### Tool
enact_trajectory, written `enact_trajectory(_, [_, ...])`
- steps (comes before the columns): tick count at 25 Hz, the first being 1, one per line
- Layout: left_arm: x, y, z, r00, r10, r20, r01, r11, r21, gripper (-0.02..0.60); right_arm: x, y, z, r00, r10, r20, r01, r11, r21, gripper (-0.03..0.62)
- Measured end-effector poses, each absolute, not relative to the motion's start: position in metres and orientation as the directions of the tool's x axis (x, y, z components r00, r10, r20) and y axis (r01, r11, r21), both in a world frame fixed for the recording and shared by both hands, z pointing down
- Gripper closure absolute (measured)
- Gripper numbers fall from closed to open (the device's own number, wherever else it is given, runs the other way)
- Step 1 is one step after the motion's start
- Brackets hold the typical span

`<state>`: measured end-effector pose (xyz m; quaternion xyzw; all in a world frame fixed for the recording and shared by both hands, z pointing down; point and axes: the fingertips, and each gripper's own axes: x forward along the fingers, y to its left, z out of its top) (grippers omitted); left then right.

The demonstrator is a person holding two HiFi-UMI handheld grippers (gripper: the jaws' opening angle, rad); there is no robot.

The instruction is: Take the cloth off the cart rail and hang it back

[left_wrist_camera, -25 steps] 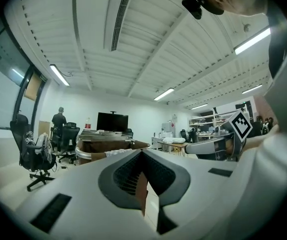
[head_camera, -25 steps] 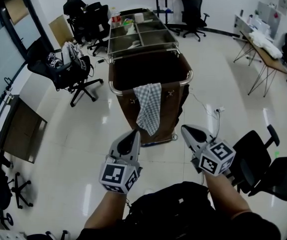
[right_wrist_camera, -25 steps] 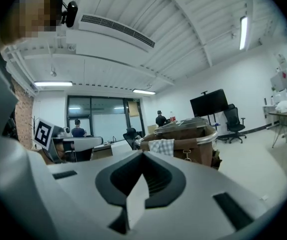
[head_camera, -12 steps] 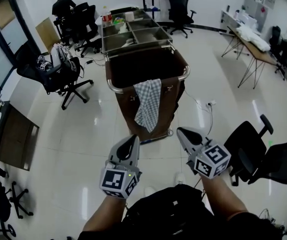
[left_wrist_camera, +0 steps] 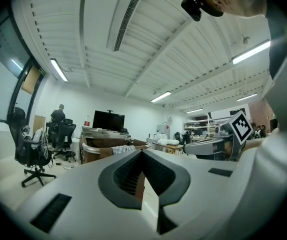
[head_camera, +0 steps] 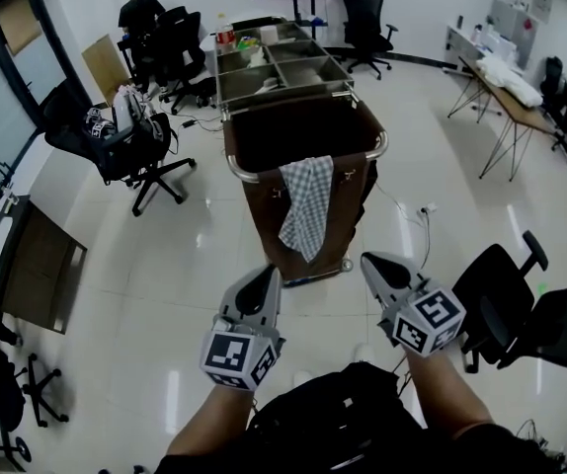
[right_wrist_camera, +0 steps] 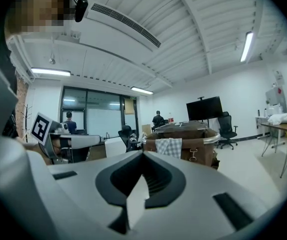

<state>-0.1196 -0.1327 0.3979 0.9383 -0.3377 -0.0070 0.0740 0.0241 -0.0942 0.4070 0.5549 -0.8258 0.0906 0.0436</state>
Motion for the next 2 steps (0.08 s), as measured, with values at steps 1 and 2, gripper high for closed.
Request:
enact_trajectory(1, [-0.1198, -0.1308, 0.3982, 0.774, -0.632, 0.038, -0.630, -0.762, 0.147, 0.583, 0.0239, -0.0918, 0.4056, -0.378, -0.910, 0.171, -0.925, 0.366, -0.099, 0.583])
enact_trajectory(2, [-0.1201, -0.1290, 0.3983, 0.775, -0.630, 0.040, -0.628, -0.763, 0.150, 0.583, 0.0236, -0.0894, 0.4042, -0.375, -0.911, 0.169, -0.927, 0.364, -0.096, 0.583])
